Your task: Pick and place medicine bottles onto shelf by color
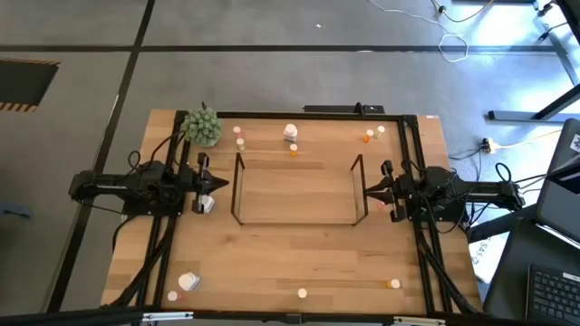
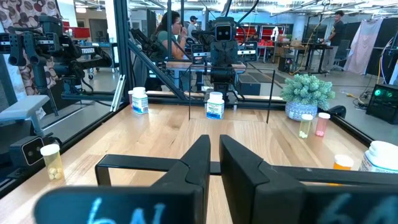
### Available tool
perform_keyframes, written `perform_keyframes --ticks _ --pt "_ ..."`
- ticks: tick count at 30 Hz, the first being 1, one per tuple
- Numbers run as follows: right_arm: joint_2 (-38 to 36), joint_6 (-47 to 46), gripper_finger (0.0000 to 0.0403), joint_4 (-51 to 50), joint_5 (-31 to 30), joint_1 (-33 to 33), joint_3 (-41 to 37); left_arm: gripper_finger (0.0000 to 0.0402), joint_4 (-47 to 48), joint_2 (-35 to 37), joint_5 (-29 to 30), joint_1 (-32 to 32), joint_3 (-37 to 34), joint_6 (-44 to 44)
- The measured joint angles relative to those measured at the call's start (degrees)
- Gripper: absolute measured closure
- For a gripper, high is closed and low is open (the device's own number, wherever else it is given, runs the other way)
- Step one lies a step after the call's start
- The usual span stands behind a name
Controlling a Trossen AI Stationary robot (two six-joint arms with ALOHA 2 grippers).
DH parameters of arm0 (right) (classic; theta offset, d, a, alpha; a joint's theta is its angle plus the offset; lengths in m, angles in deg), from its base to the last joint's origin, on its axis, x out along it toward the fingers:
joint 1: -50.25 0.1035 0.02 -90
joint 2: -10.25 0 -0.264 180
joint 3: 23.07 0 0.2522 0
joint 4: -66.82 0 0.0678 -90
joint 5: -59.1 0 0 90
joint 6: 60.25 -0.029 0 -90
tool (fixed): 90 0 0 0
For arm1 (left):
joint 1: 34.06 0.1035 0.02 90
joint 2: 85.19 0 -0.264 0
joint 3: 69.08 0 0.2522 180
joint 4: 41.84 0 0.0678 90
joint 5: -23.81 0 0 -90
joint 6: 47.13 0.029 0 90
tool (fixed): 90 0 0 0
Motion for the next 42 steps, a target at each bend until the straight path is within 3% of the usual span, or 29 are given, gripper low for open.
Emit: perform_keyframes --ticks 19,23,31,42 --pt "0.0 0.1 0.0363 0.0 -0.1 0.0 0.0 0.0401 -2.4 0.0 0.5 0.0 0.1 -0.3" --pt "0.0 -0.2 0.0363 0.0 -1.0 0.0 0.0 0.0401 -0.9 0.0 3.2 0.0 4.3 -6.0" --pt "0.0 0.0 0.0363 0.0 -1.0 0.0 0.0 0.0401 25.9 -4.3 5.3 0.0 22.2 -9.4" --pt "0.0 0.4 0.0363 0.0 -1.1 0.0 0.0 0.0401 54.3 -30.1 3.9 0.0 43.7 -29.8"
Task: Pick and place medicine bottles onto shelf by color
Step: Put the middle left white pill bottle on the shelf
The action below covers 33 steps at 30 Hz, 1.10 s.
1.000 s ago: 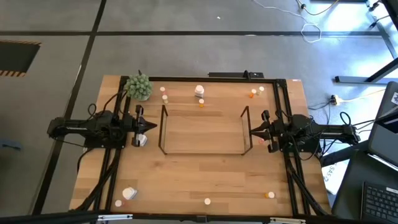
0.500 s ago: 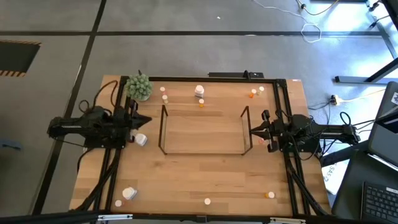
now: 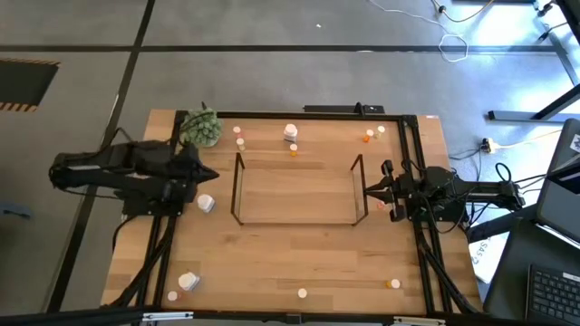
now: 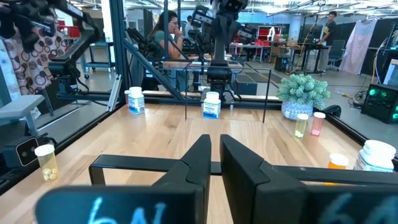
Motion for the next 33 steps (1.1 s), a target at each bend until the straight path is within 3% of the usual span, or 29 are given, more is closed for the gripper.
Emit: perform_keyframes --ticks 7,11,16,28,33 --pt "0.0 1.3 0.0363 0.0 0.0 0.0 0.0 0.0401 22.3 -11.1 -1.7 0.0 12.1 -13.8" --pt "0.0 2.8 0.0363 0.0 -0.1 0.0 0.0 0.0401 30.1 -14.7 -5.8 0.0 14.6 -24.8" --pt "0.0 2.6 0.0363 0.0 -0.1 0.0 0.0 0.0401 30.2 -15.1 -7.3 0.0 13.3 -34.8" --pt "0.0 2.6 0.0363 0.0 0.0 0.0 0.0 0.04 31.1 -15.1 -8.4 0.0 12.8 -34.8" --pt "0.0 2.6 0.0363 0.1 0.0 0.0 0.0 0.0371 32.6 -16.2 -10.0 0.0 12.8 -35.1"
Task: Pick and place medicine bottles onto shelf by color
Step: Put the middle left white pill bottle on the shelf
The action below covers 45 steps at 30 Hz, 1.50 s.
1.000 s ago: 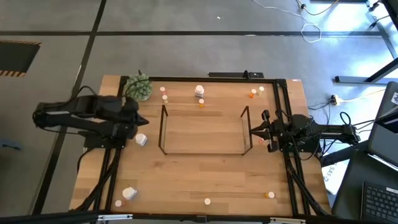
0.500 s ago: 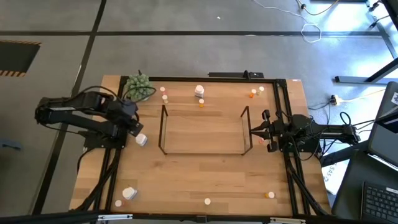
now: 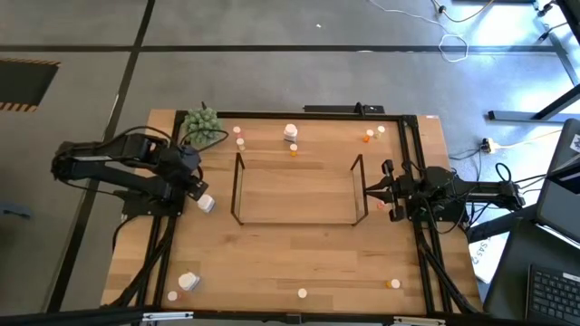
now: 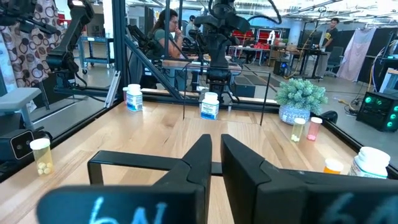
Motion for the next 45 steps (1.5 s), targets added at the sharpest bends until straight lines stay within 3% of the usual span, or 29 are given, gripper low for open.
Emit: perform_keyframes --ticks 9,15,24,28,45 --pt "0.0 0.0 0.0363 0.0 0.0 0.0 0.0 0.0296 0.4 -2.1 0.0 0.0 0.0 0.0" --pt "0.0 -0.1 0.0363 0.1 0.0 0.0 0.0 0.0271 0.8 -4.0 0.0 0.0 0.0 0.0" --pt "0.0 -0.1 0.0363 0.1 0.0 0.0 0.0 0.027 2.9 -7.2 0.1 0.0 0.0 -6.3" --pt "0.0 -0.1 0.0363 0.1 0.0 0.0 0.0 0.0271 2.4 -7.6 0.8 0.0 -0.2 -3.2" --pt "0.0 -0.2 0.0363 0.0 0.0 0.0 0.0 0.0271 -8.0 -7.7 -0.4 0.0 -13.0 -3.0"
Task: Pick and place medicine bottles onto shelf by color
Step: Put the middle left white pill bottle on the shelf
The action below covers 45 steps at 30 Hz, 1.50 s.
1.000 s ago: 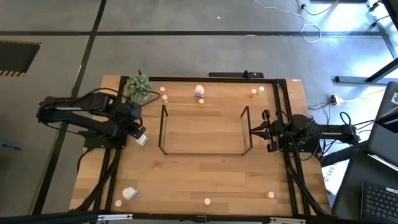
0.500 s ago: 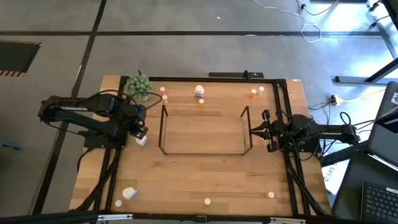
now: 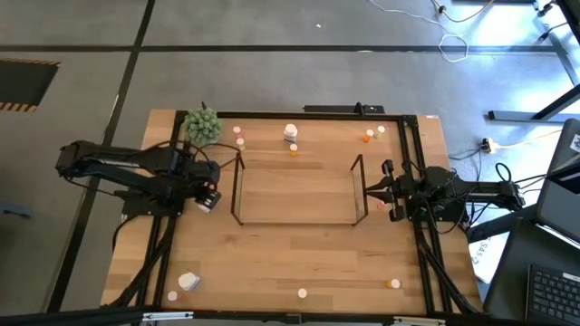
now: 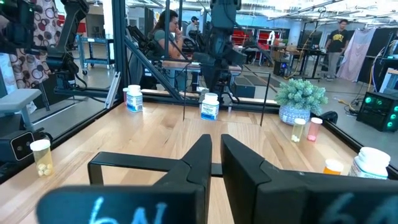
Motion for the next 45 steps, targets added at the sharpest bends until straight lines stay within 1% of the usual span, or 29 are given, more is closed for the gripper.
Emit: perform_keyframes --ticks 29,38,42,45 --pt "0.0 0.1 0.0363 -0.3 0.0 0.0 0.0 0.0271 0.0 0.0 0.0 0.0 -0.2 0.4" --pt "0.0 0.1 0.0363 -0.3 0.0 0.0 0.0 0.0271 0.0 0.0 2.8 0.0 -0.2 1.5" --pt "0.0 0.2 0.0363 -0.3 0.0 0.0 0.0 0.0255 0.4 0.0 2.8 0.0 -0.2 1.4" --pt "0.0 0.1 0.0363 -0.3 0.0 0.0 0.0 0.0226 0.9 0.0 3.1 0.0 -0.2 0.2"
